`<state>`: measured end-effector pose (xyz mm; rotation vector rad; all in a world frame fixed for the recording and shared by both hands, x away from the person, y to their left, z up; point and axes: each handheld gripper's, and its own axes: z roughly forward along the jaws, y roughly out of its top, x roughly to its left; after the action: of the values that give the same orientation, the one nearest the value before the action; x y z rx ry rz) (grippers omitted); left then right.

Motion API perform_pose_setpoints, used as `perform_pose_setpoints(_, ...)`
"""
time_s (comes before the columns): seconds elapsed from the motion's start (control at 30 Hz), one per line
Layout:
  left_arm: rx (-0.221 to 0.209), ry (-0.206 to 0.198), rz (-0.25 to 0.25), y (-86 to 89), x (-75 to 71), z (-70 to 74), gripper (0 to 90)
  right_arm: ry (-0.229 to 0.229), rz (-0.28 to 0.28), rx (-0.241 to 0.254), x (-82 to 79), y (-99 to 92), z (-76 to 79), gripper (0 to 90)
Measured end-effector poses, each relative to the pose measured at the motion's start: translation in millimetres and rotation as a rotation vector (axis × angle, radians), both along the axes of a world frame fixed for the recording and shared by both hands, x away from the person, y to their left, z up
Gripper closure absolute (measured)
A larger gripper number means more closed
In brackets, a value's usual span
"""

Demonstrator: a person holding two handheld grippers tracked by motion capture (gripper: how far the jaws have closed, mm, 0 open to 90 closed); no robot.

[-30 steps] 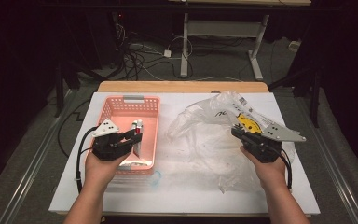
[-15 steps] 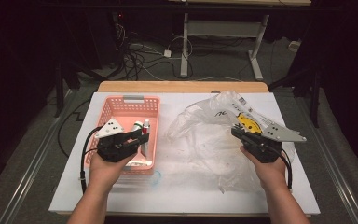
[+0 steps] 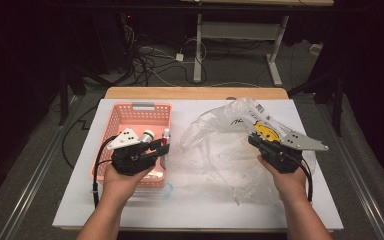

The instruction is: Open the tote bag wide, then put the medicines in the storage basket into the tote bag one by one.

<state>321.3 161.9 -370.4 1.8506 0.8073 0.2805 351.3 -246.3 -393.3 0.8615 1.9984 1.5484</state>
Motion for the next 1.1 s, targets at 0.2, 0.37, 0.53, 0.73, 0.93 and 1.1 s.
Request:
perform_pose_setpoints(0.2,0.008,-0.003,-0.023,-16.6,2.1,1.3,67.7,0.004,0.013,0.006,-2.2,0.8,-0.1,90.0)
perform_pose_setpoints(0.37,0.018,0.003,-0.042,-25.9,4.4,-2.3,67.7,0.002,0.015,0.011,-3.9,2.1,1.5,90.0)
perform_pose_setpoints(0.53,0.031,0.005,-0.056,-33.1,3.1,-7.5,67.7,-0.006,0.022,0.005,-5.5,5.0,2.7,90.0)
perform_pose_setpoints(0.73,0.057,0.017,-0.07,-42.5,1.6,-14.7,67.6,-0.009,0.032,-0.006,-7.4,8.0,2.1,90.0)
perform_pose_setpoints(0.93,0.061,0.009,-0.087,-50.3,1.0,-17.4,67.7,-0.006,0.038,-0.011,-7.4,9.2,1.0,90.0)
perform_pose_setpoints(1.1,0.079,0.006,-0.105,-61.7,-0.4,-20.6,67.6,-0.01,0.04,-0.008,-7.9,9.6,1.4,90.0)
